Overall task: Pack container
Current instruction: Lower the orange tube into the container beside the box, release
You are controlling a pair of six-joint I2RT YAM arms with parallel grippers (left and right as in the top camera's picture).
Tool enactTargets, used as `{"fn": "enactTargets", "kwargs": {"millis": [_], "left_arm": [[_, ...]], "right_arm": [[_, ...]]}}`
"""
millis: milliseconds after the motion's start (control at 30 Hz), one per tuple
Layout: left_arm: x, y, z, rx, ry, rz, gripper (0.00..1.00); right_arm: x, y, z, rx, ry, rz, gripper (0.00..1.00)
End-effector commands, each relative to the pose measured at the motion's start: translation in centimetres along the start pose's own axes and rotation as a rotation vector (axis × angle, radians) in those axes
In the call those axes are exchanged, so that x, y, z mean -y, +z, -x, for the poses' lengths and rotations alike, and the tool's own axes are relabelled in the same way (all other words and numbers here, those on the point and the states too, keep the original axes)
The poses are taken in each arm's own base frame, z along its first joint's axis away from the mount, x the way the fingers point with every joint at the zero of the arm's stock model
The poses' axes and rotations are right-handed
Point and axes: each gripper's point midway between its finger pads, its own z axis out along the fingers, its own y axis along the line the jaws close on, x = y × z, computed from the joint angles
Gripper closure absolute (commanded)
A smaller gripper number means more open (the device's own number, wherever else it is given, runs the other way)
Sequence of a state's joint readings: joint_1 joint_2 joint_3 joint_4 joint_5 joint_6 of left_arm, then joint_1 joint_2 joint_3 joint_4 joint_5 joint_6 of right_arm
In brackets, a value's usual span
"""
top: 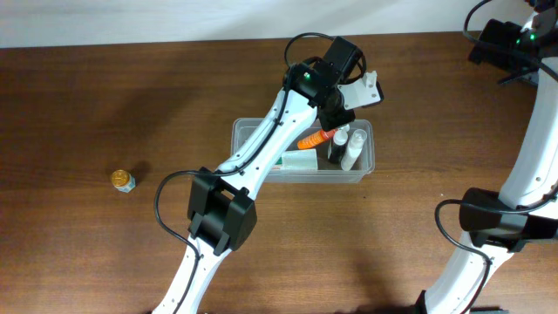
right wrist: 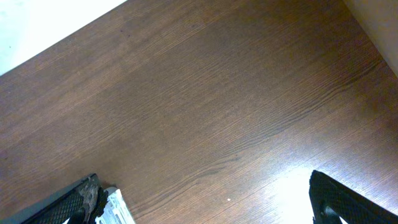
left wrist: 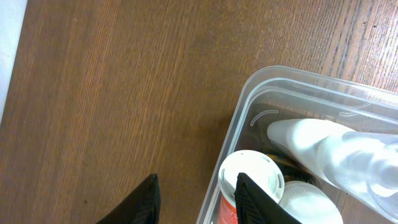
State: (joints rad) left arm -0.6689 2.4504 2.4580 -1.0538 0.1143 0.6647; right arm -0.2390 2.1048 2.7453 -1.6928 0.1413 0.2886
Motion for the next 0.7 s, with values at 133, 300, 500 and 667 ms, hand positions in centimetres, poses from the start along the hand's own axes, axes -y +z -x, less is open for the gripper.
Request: {"fn": "enactTargets", "kwargs": {"millis": [133,300,500,667], "left_arm": [[-0.2,0.1,-0.2,-0.005,-0.013,0.002,0.6],[0.1,0.5,-0.5,-0.015,-0.014,-0.006,0.6],[0.5,1.7,-1.3,-0.039,-0.018,-0.024,0.6],[0.9,2.4,-1.9,-0.057,-0.021,-0.039,0.6]], "right_arm": [[0.4,-0.7,0.1,0.016,0.009,-0.006,0.01],[0.4,-0.7,0.1,0.016,0.009,-0.006,0.02],[0.4,-0.7,0.1,0.016,0.009,-0.006,0.02],[0.4,-0.7,0.1,0.016,0.009,-0.006,0.02]]}}
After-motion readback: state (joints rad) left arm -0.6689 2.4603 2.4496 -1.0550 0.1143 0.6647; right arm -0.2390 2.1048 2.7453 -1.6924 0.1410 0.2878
